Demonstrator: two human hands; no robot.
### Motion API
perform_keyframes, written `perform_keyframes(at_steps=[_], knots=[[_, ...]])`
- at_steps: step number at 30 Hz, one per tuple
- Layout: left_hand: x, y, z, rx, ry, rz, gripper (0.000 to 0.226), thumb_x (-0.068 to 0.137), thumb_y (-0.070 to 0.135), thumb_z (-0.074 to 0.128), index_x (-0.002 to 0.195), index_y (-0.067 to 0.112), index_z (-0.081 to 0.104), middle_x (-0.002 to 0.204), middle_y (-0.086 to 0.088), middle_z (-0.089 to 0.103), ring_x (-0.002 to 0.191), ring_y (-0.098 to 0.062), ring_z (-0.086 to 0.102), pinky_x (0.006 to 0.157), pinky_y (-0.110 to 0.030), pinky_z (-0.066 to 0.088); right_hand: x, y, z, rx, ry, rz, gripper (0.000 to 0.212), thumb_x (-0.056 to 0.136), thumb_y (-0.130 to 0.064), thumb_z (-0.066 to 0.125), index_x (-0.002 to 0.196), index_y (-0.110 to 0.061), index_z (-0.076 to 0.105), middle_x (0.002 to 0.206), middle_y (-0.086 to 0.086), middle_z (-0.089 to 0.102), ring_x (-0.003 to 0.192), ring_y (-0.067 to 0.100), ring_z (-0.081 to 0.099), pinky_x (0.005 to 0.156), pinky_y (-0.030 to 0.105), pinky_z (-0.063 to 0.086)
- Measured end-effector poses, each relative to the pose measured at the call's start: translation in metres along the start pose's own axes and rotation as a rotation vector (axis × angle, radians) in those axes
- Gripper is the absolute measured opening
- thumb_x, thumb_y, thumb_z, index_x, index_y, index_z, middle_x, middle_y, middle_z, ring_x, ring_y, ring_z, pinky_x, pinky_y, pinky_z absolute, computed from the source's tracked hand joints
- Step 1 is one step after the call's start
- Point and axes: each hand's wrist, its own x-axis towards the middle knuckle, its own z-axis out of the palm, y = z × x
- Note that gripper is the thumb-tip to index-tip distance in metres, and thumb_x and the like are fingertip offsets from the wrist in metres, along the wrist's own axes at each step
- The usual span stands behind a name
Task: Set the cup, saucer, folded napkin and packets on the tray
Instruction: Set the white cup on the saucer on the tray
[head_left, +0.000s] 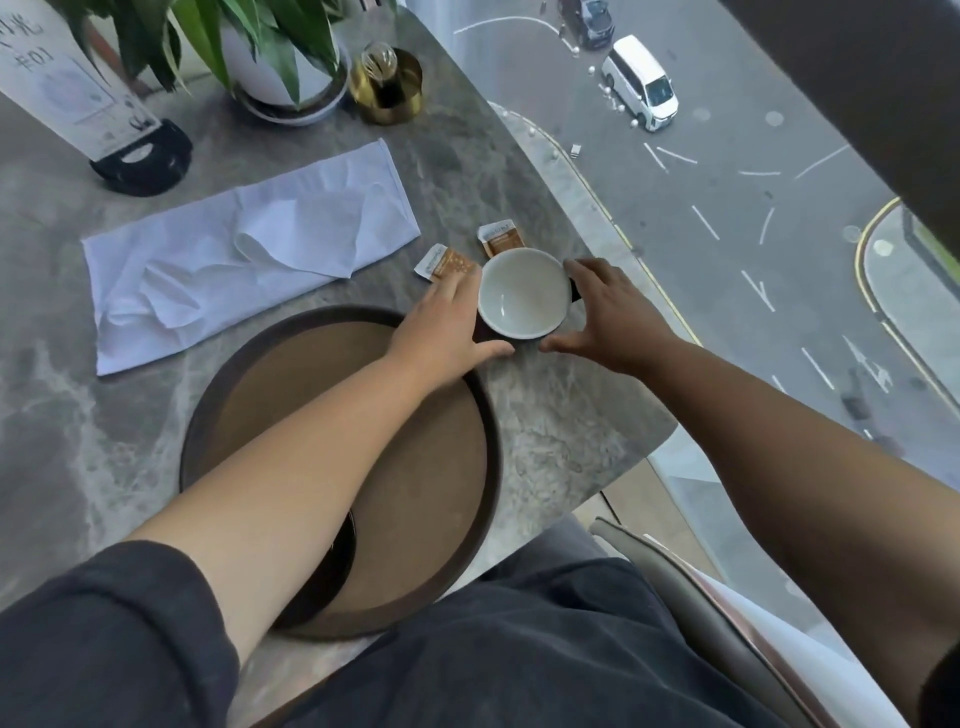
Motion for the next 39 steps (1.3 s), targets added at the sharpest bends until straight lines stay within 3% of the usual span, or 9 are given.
perform_keyframes(at_steps=[13, 17, 23, 30, 36, 39], knots=[[-0.013, -0.002, -0.007, -0.253, 0.079, -0.027, 0.087, 0.071, 0.047, 0.076, 0.141, 0.027, 0.029, 0.146, -0.002, 0.038, 0.127, -0.022, 0.043, 0.088, -0.031, 0.037, -0.002, -0.009, -0.005, 0.135, 0.046, -0.064, 0.089, 0.06, -0.049, 0.084, 0.133, -0.015, 0.045, 0.125, 0.006, 0.051, 0.106, 0.015, 0.052, 0.089, 0.036, 0.048], [-0.036, -0.007, -0.024, -0.28, 0.11, -0.021, 0.092, 0.071, 0.049, 0.075, 0.145, 0.029, 0.023, 0.153, 0.003, 0.028, 0.135, -0.014, 0.034, 0.099, -0.03, 0.035, -0.01, -0.033, -0.013, 0.147, 0.075, -0.128, 0.089, 0.06, -0.048, 0.084, 0.132, -0.011, 0.047, 0.121, 0.01, 0.054, 0.106, 0.022, 0.053, 0.091, 0.042, 0.047], [-0.093, -0.025, -0.043, -0.303, 0.213, -0.067, 0.089, 0.069, 0.045, 0.078, 0.142, 0.028, 0.03, 0.143, 0.003, 0.04, 0.125, -0.01, 0.041, 0.097, -0.028, 0.036, -0.029, -0.084, -0.008, 0.121, 0.096, -0.219, 0.092, 0.061, -0.047, 0.084, 0.135, -0.008, 0.046, 0.127, 0.013, 0.052, 0.111, 0.027, 0.051, 0.091, 0.041, 0.045], [-0.178, -0.069, -0.049, -0.33, 0.269, -0.186, 0.089, 0.07, 0.042, 0.079, 0.144, 0.026, 0.031, 0.147, 0.001, 0.037, 0.132, -0.011, 0.031, 0.101, -0.023, 0.023, -0.051, -0.151, 0.032, 0.135, 0.018, -0.317, 0.092, 0.063, -0.049, 0.082, 0.134, -0.005, 0.045, 0.127, 0.015, 0.051, 0.115, 0.03, 0.05, 0.095, 0.04, 0.042], [-0.247, -0.1, -0.038, -0.336, 0.308, -0.283, 0.091, 0.07, 0.037, 0.081, 0.144, 0.018, 0.031, 0.147, -0.005, 0.036, 0.131, -0.014, 0.034, 0.101, -0.015, 0.02, -0.072, -0.199, 0.073, 0.134, -0.084, -0.39, 0.092, 0.063, -0.051, 0.082, 0.135, -0.007, 0.045, 0.125, 0.012, 0.051, 0.111, 0.026, 0.052, 0.096, 0.041, 0.045], [-0.275, -0.112, -0.029, -0.328, 0.303, -0.33, 0.092, 0.07, 0.04, 0.08, 0.144, 0.017, 0.03, 0.146, -0.004, 0.036, 0.131, -0.017, 0.037, 0.102, -0.021, 0.026, -0.081, -0.216, 0.091, 0.138, -0.127, -0.422, 0.092, 0.061, -0.048, 0.084, 0.134, -0.006, 0.046, 0.123, 0.013, 0.052, 0.11, 0.027, 0.053, 0.097, 0.043, 0.044]])
